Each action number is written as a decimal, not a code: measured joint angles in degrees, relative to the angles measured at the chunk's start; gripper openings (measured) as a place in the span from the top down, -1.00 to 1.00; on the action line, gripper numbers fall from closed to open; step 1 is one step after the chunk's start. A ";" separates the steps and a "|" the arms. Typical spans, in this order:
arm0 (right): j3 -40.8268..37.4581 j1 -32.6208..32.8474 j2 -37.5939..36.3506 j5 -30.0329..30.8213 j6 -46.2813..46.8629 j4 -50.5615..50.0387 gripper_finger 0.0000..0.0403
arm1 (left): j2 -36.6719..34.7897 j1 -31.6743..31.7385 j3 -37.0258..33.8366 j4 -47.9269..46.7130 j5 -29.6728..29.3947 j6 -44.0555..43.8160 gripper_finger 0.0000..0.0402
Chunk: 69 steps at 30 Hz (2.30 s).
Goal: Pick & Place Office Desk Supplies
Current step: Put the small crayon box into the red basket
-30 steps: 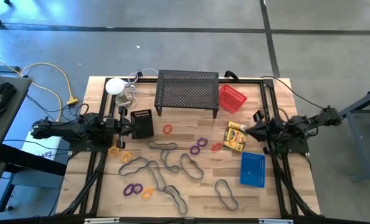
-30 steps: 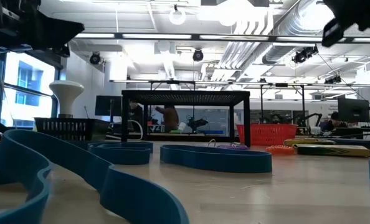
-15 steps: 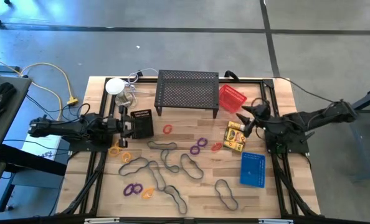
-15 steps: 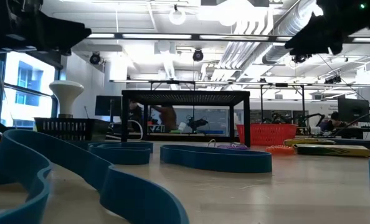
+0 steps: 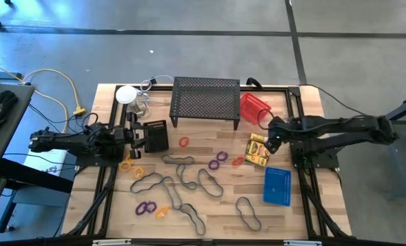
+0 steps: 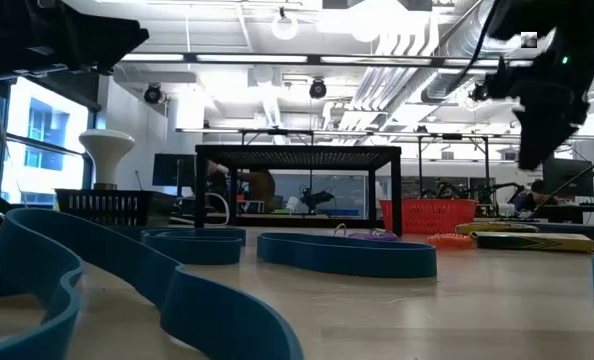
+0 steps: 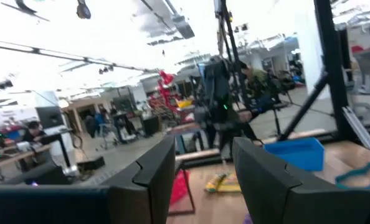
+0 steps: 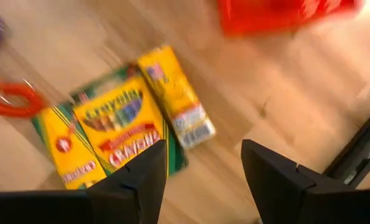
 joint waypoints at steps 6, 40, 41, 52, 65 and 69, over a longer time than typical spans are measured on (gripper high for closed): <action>-0.77 -4.68 6.68 -4.19 -3.47 6.33 0.07 | 0.27 2.06 0.00 2.22 0.04 0.02 0.22; -0.50 -12.34 28.47 -7.54 -12.00 20.74 -0.11 | 7.06 3.55 0.00 5.54 0.24 -1.45 0.22; -0.50 -12.34 28.47 -7.74 -12.00 20.72 -0.05 | 7.07 3.55 0.00 5.52 0.24 -1.73 0.22; 0.32 -11.31 27.28 -11.79 -12.82 17.31 0.64 | 7.08 3.55 0.00 5.52 0.24 -2.47 0.22; 14.04 -8.48 18.98 4.65 -15.61 5.88 0.73 | 7.06 3.55 0.00 5.50 0.26 -2.60 0.22; 16.75 -14.51 19.26 5.84 -19.16 9.51 0.74 | 7.08 3.55 0.00 5.50 0.26 -2.61 0.22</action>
